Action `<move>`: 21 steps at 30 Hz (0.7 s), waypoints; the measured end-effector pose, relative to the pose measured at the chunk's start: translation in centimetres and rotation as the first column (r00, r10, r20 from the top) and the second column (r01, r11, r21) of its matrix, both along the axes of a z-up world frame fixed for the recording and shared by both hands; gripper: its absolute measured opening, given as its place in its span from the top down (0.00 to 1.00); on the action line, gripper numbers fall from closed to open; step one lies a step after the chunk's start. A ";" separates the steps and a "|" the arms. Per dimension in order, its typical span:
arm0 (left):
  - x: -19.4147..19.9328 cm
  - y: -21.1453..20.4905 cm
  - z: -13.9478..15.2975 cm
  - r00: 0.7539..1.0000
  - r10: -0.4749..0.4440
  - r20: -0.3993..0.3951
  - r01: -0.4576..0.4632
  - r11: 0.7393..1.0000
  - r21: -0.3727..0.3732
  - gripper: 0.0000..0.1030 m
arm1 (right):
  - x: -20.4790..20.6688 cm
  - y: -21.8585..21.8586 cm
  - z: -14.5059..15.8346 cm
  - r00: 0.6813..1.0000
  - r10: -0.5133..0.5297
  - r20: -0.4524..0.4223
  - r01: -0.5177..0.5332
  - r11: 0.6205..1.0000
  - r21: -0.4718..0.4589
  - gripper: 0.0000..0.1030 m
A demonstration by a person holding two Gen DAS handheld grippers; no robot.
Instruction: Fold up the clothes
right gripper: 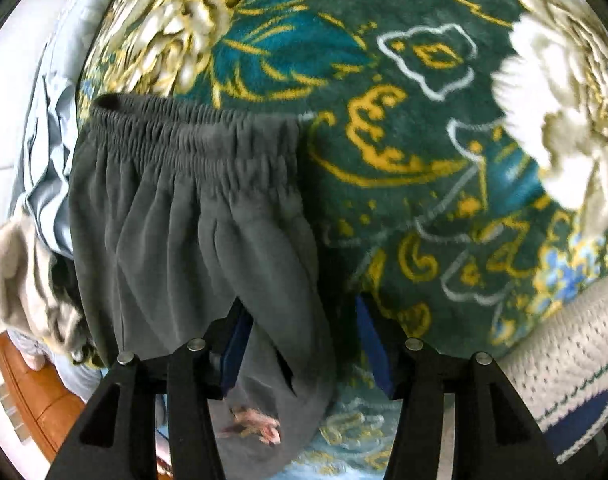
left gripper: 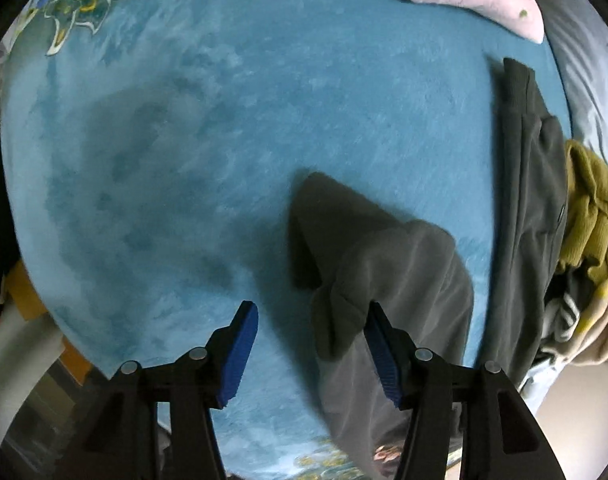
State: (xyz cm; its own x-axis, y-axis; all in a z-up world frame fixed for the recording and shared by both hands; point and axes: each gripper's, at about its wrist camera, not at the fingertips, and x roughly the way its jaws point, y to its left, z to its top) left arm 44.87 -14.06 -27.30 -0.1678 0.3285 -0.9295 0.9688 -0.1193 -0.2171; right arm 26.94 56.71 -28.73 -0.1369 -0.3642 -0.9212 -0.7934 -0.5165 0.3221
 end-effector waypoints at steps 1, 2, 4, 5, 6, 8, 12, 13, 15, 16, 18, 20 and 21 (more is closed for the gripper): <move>-0.3 0.0 0.0 1.000 0.001 0.001 -0.001 1.000 -0.005 0.45 | -0.3 0.0 -0.2 1.000 -0.009 0.005 0.009 1.000 -0.007 0.48; -0.7 0.0 0.3 1.000 0.004 -0.006 -0.004 1.000 -0.008 0.50 | -0.6 0.0 -0.2 1.000 -0.014 0.008 0.015 1.000 -0.016 0.48; -1.5 0.1 0.7 1.000 0.010 -0.019 -0.011 1.000 -0.014 0.79 | -1.3 -0.4 0.6 1.000 -0.010 0.005 0.010 1.000 -0.013 0.68; -1.8 0.1 1.1 1.000 0.014 -0.026 -0.014 1.000 -0.019 0.82 | -1.6 -0.5 1.4 1.000 0.000 -0.005 0.000 1.000 -0.004 0.82; -2.1 0.0 1.7 0.999 0.017 -0.036 -0.019 0.999 -0.029 0.84 | -1.9 -0.7 2.3 1.000 0.013 -0.016 -0.013 1.000 0.007 0.87; -2.9 -0.3 3.4 0.998 0.016 -0.066 -0.020 0.998 -0.056 0.86 | -2.0 -0.7 4.3 0.998 0.021 -0.060 -0.020 1.000 0.021 0.94; -4.5 -1.3 7.6 0.988 -0.088 -0.128 0.072 0.990 -0.125 0.87 | -0.6 -0.3 8.3 0.990 0.034 -0.140 -0.030 0.999 0.031 0.95; -4.8 -1.4 8.6 0.982 -0.135 -0.133 0.115 0.982 -0.147 0.87 | -0.1 -0.3 9.2 0.987 0.041 -0.156 -0.037 0.999 0.030 0.95; -4.8 -1.1 9.7 0.971 -0.213 -0.104 0.192 0.965 -0.179 0.87 | 1.8 0.0 10.5 0.985 0.066 -0.160 -0.060 0.997 0.043 0.95; -4.1 -1.1 9.4 0.969 -0.237 -0.064 0.223 0.959 -0.177 0.87 | 3.0 0.3 10.9 0.986 0.064 -0.154 -0.058 0.997 0.042 0.95; -2.6 -1.2 8.7 0.966 -0.258 0.016 0.257 0.953 -0.163 0.87 | 4.6 0.4 10.8 0.992 0.039 -0.121 -0.036 0.999 0.027 0.95; -2.0 -1.4 7.9 0.968 -0.241 0.066 0.249 0.959 -0.139 0.87 | 5.3 0.3 10.8 0.995 0.029 -0.095 -0.027 0.999 0.023 0.95; -2.1 -1.6 7.6 0.971 -0.225 0.078 0.233 0.964 -0.127 0.87 | 4.9 0.1 10.8 0.995 0.031 -0.095 -0.029 0.999 0.022 0.95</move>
State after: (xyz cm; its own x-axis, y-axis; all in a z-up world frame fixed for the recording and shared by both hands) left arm 42.75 -15.70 -19.72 -0.0431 0.2229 -0.9739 0.9232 -0.3637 -0.1241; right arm 31.82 56.78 -17.89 -0.2133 -0.3504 -0.9120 -0.7436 -0.5472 0.3842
